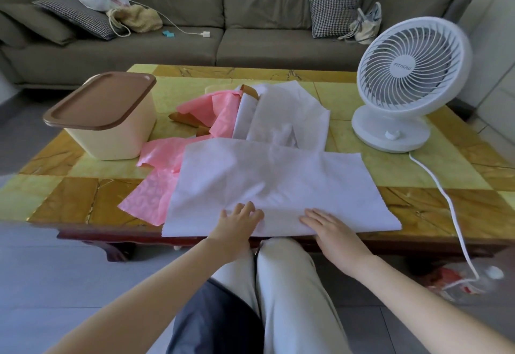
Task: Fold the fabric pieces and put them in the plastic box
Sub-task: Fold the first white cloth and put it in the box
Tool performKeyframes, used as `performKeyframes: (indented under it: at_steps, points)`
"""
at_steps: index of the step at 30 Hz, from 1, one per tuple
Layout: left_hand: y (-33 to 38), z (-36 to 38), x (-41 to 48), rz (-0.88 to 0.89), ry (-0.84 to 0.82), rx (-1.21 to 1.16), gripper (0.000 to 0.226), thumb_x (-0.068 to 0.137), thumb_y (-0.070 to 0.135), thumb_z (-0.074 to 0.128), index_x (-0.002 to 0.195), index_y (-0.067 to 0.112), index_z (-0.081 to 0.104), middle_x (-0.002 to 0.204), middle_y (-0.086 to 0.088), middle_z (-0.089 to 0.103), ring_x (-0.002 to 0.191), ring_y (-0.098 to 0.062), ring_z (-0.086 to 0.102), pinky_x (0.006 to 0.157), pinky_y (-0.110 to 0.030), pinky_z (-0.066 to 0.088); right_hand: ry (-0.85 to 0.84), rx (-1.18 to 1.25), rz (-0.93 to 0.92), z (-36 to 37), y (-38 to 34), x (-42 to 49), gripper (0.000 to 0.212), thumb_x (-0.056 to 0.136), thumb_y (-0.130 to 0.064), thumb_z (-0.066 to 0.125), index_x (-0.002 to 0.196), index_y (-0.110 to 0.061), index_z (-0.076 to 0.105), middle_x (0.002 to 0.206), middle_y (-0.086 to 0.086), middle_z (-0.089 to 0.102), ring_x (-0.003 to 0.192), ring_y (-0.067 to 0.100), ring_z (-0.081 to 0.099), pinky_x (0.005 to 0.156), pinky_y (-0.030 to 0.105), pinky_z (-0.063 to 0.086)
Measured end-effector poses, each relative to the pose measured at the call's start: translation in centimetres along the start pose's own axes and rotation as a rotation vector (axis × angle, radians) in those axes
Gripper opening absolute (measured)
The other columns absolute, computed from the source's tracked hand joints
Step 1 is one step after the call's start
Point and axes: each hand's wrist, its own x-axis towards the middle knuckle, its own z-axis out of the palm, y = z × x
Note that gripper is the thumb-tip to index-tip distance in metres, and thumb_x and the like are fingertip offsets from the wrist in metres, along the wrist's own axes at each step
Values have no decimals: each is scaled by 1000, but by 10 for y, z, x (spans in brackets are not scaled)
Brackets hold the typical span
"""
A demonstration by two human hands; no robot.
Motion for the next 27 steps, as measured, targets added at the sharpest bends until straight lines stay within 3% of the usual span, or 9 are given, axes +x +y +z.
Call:
performKeyframes:
  at_steps: [5, 8, 10, 12, 15, 19, 22, 24, 27]
  points:
    - [-3, -4, 0, -61, 29, 68, 40, 87, -1, 47, 123, 16, 42, 126, -1, 45, 113, -21, 48, 87, -32, 38, 9, -16, 63, -7, -4, -3, 51, 96, 1, 33, 144, -18, 34, 152, 0, 32, 140, 15, 28, 112, 25, 24]
    - [-6, -17, -5, -22, -49, 28, 21, 90, 1, 43, 104, 16, 51, 111, -2, 57, 101, -25, 57, 82, -30, 36, -11, -55, 103, -22, -2, -13, 33, 96, -9, 33, 122, -17, 51, 105, 3, 63, 94, 22, 59, 79, 33, 48]
    - [-9, -29, -10, 15, -161, -137, 17, 95, 12, 40, 81, 14, 47, 91, -8, 55, 90, -28, 56, 73, -30, 35, -50, -37, 91, -34, 2, -19, 19, 97, -19, 32, 103, -20, 51, 75, -5, 54, 71, 21, 52, 59, 31, 37]
    - [-13, -41, -12, 57, -299, -275, 31, 96, 20, 42, 66, 13, 38, 72, -5, 44, 75, -26, 47, 67, -30, 35, -131, 23, 89, -46, 8, -20, 19, 96, -24, 34, 81, -26, 45, 63, -10, 44, 64, 18, 46, 53, 27, 29]
    - [-18, -57, -5, 99, -388, -330, 44, 95, 22, 46, 57, 16, 26, 59, 1, 30, 57, -16, 29, 56, -28, 25, -238, 111, 131, -61, 18, -14, 27, 94, -27, 38, 67, -25, 37, 63, -7, 45, 62, 14, 42, 55, 28, 27]
    - [-28, -71, 19, 26, -260, -323, 42, 94, 22, 49, 56, 13, 34, 58, 3, 33, 54, -12, 31, 53, -24, 25, -153, 74, 177, -75, 26, 7, 24, 97, -34, 37, 79, -23, 48, 67, -9, 47, 66, 15, 46, 55, 26, 30]
    - [-36, -73, 35, -67, -94, -281, 28, 94, 26, 51, 71, 10, 51, 68, 1, 46, 72, -21, 50, 65, -28, 35, -22, 24, 207, -82, 30, 31, 26, 98, -36, 37, 88, -18, 52, 79, -6, 55, 75, 19, 52, 59, 28, 33]
    - [-40, -71, 45, -119, -2, -217, 16, 95, 28, 50, 91, 14, 59, 92, -3, 59, 93, -26, 56, 74, -30, 36, 37, -10, 229, -82, 32, 49, 26, 99, -35, 38, 89, -16, 51, 91, 1, 62, 85, 25, 57, 66, 32, 36]
    - [-44, -62, 59, -205, 18, -153, 25, 96, 27, 46, 116, 18, 57, 113, -3, 61, 107, -25, 55, 93, -37, 33, 92, -91, 245, -77, 32, 75, 27, 101, -33, 38, 99, -12, 55, 100, 9, 63, 91, 29, 58, 68, 32, 36]
